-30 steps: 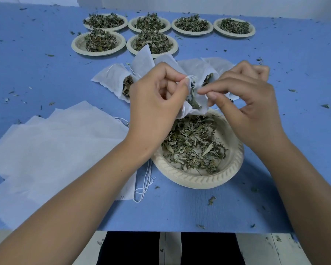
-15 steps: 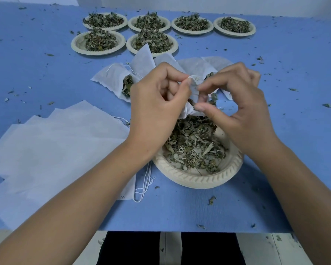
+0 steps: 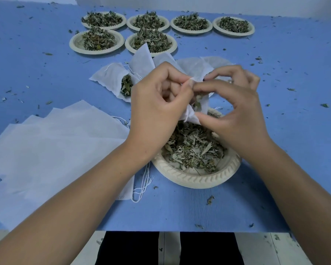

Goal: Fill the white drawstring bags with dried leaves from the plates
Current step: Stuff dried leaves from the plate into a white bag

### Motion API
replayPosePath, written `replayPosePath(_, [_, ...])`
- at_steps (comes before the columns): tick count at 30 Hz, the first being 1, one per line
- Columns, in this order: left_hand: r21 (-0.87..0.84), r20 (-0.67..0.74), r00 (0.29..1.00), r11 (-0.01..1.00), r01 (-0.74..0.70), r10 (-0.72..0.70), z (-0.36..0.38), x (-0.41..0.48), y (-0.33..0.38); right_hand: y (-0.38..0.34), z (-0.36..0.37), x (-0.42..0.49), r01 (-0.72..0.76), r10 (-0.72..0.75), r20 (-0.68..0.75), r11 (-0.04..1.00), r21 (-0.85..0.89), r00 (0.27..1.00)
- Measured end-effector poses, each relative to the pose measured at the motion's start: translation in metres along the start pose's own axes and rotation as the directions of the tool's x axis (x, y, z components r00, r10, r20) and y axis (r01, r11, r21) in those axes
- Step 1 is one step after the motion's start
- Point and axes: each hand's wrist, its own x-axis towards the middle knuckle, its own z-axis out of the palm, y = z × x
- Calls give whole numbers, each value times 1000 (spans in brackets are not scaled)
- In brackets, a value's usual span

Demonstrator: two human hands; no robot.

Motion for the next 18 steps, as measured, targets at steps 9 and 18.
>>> replayPosePath(9, [-31, 114, 993, 1000, 3, 0, 0, -2, 3, -3, 5, 0, 187, -206, -103, 968, -167, 973])
replayPosePath(18, [-41, 26, 1000, 999, 7, -6, -1, 2, 1, 9, 0, 3, 206, -199, 229, 979, -7, 953])
